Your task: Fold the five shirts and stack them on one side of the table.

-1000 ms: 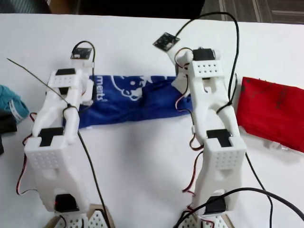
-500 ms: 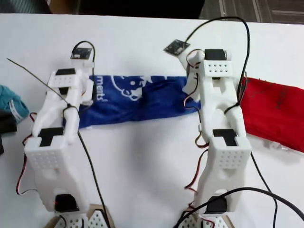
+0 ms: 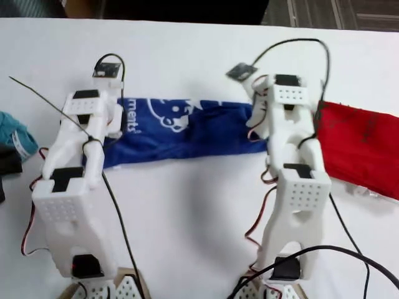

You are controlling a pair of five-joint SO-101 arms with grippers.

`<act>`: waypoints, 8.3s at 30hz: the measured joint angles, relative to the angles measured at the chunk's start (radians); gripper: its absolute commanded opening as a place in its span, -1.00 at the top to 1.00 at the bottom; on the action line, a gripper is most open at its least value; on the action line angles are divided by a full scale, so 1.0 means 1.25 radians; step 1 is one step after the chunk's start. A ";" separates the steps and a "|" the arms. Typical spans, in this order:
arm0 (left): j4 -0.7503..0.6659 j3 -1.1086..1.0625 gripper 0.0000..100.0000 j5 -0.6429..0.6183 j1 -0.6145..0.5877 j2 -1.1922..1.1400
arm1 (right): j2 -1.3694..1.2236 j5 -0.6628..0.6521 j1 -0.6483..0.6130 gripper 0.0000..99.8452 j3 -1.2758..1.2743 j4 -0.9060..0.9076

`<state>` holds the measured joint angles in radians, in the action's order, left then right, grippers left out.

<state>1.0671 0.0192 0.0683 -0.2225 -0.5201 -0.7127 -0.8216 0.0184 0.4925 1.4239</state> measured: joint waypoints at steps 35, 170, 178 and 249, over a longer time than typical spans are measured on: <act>0.000 0.000 0.95 0.000 0.000 0.000 | -0.215 0.071 -0.136 0.96 0.430 0.074; 0.399 0.611 0.64 0.048 -0.130 -0.293 | -0.184 0.324 -0.086 0.95 0.399 0.225; 0.394 0.600 0.64 0.048 -0.130 -0.304 | -0.184 0.324 -0.086 0.95 0.399 0.225; 0.560 0.573 0.95 0.048 0.149 -0.007 | 1.009 0.324 -0.016 0.95 -1.342 -0.530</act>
<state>1.7668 0.7357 0.1281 -0.0368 -0.5294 0.5485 -0.4166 -0.0015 -1.1845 0.7610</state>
